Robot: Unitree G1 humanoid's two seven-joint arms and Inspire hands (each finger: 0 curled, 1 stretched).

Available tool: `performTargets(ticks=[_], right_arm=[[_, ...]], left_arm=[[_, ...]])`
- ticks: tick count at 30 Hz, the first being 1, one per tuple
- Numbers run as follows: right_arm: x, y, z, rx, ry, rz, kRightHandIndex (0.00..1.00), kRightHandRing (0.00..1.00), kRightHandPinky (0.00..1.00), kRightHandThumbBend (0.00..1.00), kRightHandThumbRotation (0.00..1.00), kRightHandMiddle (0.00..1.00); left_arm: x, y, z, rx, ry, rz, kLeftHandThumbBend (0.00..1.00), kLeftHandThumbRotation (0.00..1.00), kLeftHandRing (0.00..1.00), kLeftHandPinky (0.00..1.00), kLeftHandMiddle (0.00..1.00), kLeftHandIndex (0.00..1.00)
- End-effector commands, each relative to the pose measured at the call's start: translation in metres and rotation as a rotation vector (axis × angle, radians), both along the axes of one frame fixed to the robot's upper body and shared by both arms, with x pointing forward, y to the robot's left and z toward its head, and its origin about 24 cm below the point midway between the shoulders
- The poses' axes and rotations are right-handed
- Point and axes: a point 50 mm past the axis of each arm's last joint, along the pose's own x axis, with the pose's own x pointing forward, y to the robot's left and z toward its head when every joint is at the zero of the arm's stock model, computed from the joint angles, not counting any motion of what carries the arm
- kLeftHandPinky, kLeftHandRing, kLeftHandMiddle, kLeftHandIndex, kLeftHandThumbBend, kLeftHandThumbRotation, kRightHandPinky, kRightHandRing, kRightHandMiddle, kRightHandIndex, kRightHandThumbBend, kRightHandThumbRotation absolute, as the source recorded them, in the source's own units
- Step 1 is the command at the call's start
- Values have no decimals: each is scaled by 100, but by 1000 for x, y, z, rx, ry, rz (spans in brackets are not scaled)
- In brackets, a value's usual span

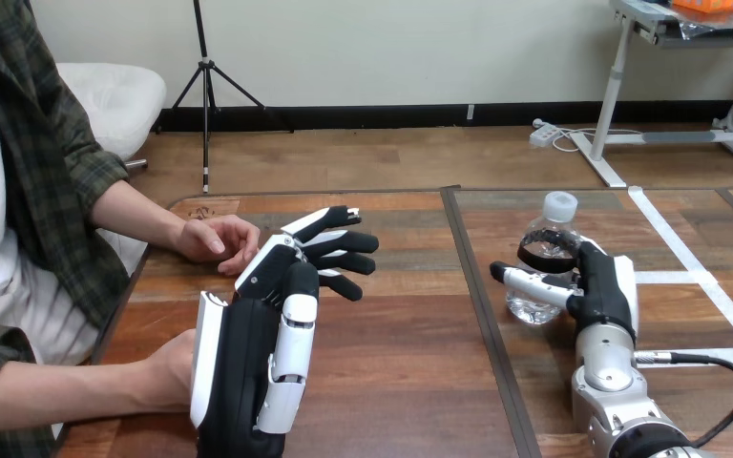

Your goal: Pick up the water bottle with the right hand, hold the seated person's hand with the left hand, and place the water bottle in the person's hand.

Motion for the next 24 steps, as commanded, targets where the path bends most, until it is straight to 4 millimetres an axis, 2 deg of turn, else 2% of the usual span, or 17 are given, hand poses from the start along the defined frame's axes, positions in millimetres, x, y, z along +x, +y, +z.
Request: performTargets(ticks=[1,12,18,24], right_arm=[[24,11,33,-37,-119,50,84,82,80,77,0,85],[26,14,35,-61,-119,52,82,78,78,78,0,83],[27,14,37,-81,-123,47,78,72,69,77,0,79],[28,14,38,-87,-128,36,71,64,58,79,0,71]], left_arm=[[-10,-6,-3,-31,26,12,20,99,59,47,64,71],[-11,-8,-5,-42,30,12,20,98,58,47,64,71],[-12,-8,-5,-47,32,11,20,98,59,47,64,71],[-12,-8,-5,-52,32,15,19,98,59,47,64,71]])
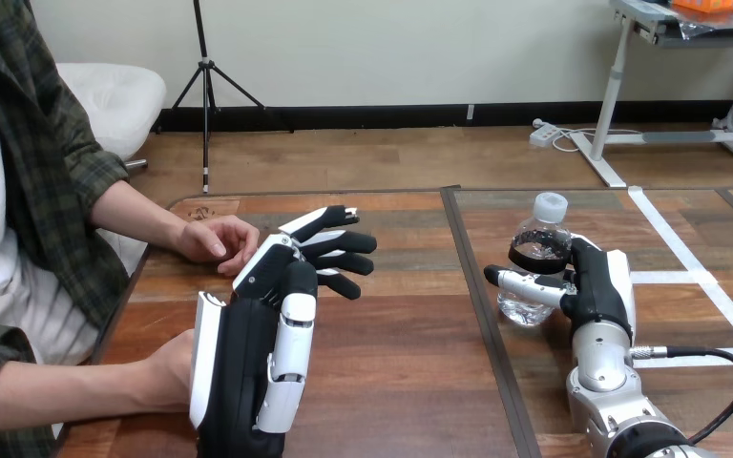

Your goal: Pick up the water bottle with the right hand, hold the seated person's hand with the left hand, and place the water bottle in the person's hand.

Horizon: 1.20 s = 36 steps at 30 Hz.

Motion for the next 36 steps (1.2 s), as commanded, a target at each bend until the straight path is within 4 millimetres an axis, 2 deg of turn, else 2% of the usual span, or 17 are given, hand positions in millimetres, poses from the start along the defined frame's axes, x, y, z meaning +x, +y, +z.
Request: performTargets(ticks=[1,15,36], right_arm=[[27,12,37,-10,-124,28,70,63,57,79,0,70],[28,11,39,-105,-124,59,58,50,48,75,0,54],[26,11,37,-151,-119,83,53,47,46,75,0,51]], left_arm=[[-12,-7,-4,-45,32,10,18,97,59,47,64,71],[-14,-7,-5,-47,33,16,18,97,59,46,65,71],[-16,-7,-7,-65,43,19,17,97,59,46,65,72]])
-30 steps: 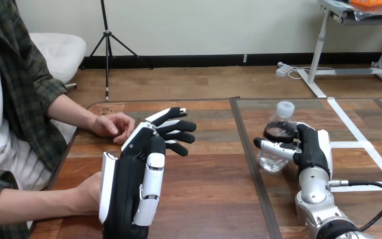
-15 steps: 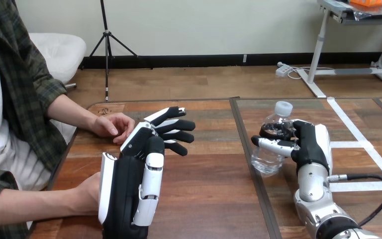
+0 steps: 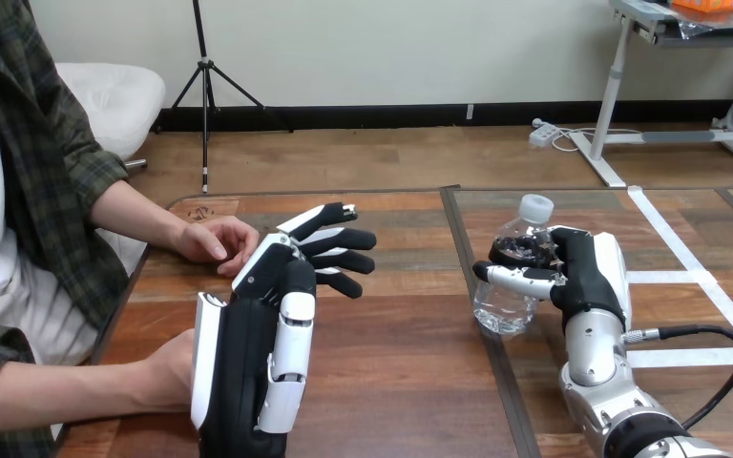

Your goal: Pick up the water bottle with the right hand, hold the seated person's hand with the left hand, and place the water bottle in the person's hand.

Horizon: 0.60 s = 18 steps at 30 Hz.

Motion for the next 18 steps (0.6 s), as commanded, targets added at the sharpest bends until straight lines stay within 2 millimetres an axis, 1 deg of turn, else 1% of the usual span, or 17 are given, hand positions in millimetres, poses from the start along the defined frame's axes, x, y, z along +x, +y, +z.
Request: performTargets(ticks=[1,5,18], right_arm=[[20,5,30,-25,-100,26,53,47,46,75,0,51],[20,5,29,-55,-98,36,53,47,46,75,0,51],[19,3,28,-47,-104,40,53,48,46,76,0,52]], left_arm=[[-15,-5,-7,-44,46,19,17,97,58,46,65,72],[-15,-4,-7,-45,43,22,17,97,58,46,64,71],[-15,-5,-7,-56,46,24,16,96,56,45,62,70]])
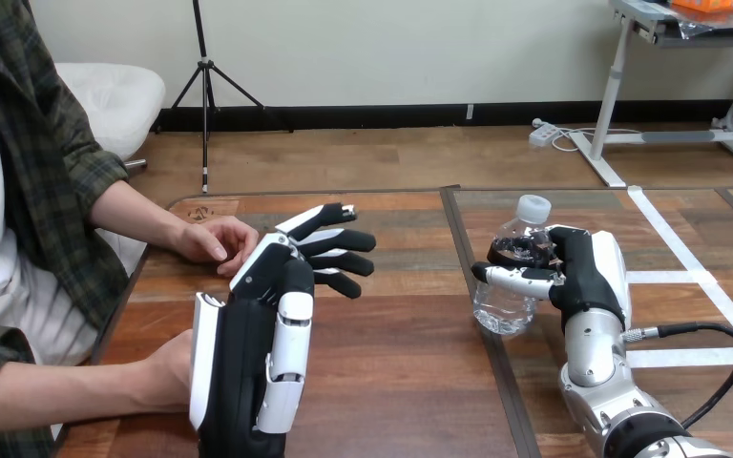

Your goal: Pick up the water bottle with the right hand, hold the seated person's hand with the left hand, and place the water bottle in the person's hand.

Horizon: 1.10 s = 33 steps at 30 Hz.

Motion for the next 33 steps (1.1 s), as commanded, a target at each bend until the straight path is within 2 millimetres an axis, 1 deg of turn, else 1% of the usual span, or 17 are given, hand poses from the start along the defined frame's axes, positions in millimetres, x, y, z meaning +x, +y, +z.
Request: performTargets(ticks=[1,10,14,22,33], right_arm=[[19,1,28,-13,-101,24,53,47,46,76,0,52],[17,0,29,-14,-133,33,53,47,46,77,0,52],[17,-1,30,19,-153,34,52,47,45,77,0,51],[16,-2,32,23,-197,45,51,45,43,78,0,50],[15,0,39,32,-275,74,51,44,41,78,0,49]], left_arm=[[-14,-5,-8,-48,49,20,15,96,56,45,62,70],[-14,-5,-8,-39,49,24,16,96,56,44,62,69],[-13,-4,-8,-44,49,21,15,96,56,44,62,69],[-13,-4,-8,-44,45,27,15,96,55,44,61,68],[-11,-2,-8,-35,40,21,15,95,56,45,62,69]])
